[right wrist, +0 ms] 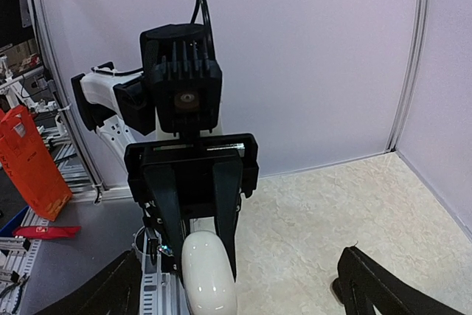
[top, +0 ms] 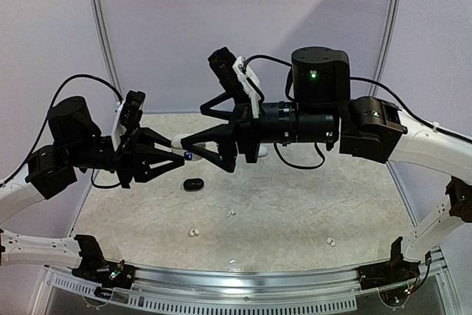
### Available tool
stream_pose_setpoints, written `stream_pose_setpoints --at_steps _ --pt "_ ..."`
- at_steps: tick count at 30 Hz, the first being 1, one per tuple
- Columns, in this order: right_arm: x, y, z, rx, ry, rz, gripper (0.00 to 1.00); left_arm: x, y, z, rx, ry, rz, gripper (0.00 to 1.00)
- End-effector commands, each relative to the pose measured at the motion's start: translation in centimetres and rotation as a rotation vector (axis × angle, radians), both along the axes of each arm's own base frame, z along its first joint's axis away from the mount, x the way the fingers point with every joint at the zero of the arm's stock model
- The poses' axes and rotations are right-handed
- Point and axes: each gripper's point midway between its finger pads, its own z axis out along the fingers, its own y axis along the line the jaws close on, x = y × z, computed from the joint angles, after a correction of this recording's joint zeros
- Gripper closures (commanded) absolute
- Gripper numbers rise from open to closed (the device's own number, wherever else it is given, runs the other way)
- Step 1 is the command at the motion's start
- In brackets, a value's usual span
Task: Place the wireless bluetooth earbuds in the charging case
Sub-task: Open the charging case at the center of the board.
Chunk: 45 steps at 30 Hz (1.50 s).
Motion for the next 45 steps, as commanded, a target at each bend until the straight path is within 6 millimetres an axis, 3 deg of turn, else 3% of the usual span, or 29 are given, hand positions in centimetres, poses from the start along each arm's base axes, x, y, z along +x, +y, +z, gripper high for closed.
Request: stream_pose_setpoints --at_steps 1,8,22,27,38,45 --pt "0.1 1.0 -1.7 -0.076 0.003 0.013 0.06 -0.5 -0.1 0.3 0.003 0.009 -0.017 1.0" --pt "1.8 1.6 -3.7 -0.154 0.002 -0.064 0.09 -0.9 0.0 0.2 0.01 -0.029 -0.038 1.0" --pt "2.6 0.6 -2.8 -0.116 0.014 -0.121 0.12 -1.8 1.0 -2.2 0.112 -0.332 -0.083 1.0" --pt "2.6 0.6 -2.6 -0.105 0.019 -0.118 0.13 -2.0 1.1 -3.1 0.134 -0.33 -0.095 1.0" --pt "3.1 0.4 -3.8 -0.127 0.051 -0.137 0.13 -2.0 1.1 -2.9 0.125 -0.309 -0.085 1.0" --pt "4.2 0.0 -4.8 -0.15 0.102 -0.171 0.13 -2.1 1.0 -3.5 0.097 -0.153 -0.076 1.0"
